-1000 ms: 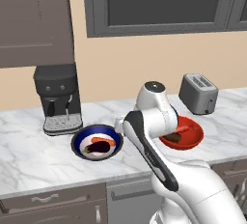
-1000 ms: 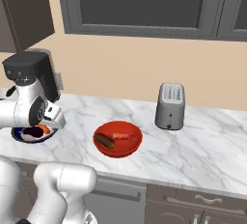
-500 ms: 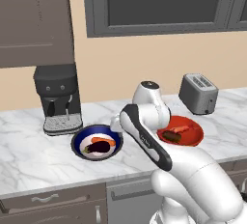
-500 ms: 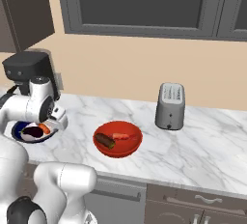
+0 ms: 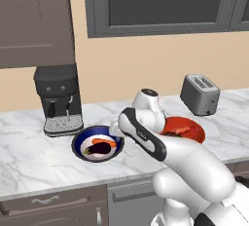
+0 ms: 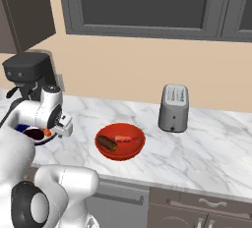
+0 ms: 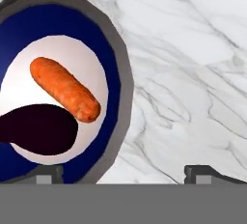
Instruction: Place the bowl containing the carrot and eggplant in the microwave. Close the microwave door and press the start button to microwave the meal.
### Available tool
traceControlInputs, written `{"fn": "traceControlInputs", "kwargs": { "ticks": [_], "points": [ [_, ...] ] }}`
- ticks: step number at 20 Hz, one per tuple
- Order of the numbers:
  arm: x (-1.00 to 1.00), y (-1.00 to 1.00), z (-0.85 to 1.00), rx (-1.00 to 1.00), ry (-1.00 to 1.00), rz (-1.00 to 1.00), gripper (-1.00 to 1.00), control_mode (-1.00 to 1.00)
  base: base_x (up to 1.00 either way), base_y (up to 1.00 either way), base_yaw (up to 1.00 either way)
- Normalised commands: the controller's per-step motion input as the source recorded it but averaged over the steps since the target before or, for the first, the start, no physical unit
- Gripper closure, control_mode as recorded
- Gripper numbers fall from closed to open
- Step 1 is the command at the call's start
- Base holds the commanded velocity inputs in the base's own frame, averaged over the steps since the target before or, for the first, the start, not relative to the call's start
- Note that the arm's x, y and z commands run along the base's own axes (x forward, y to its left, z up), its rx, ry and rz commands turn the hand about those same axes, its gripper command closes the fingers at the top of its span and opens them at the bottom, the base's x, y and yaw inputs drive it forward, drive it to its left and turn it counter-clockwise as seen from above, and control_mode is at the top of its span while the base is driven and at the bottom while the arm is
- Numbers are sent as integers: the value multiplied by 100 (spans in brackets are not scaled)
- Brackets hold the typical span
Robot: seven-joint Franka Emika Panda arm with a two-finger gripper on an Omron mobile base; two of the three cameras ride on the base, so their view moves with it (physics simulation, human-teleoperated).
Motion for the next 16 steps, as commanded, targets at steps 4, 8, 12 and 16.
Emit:
{"fn": "traceControlInputs", "kwargs": {
  "ticks": [4, 8, 12, 16],
  "points": [
    [19, 18, -41, 3, 0, 2, -100, -100, 0, 0, 0],
    [21, 20, -35, 2, 0, 1, -100, -100, 0, 0, 0],
    [23, 22, -27, 2, 0, 0, -100, -100, 0, 0, 0],
    [20, 14, -15, 1, 0, 0, -100, -100, 0, 0, 0]
  ]
}}
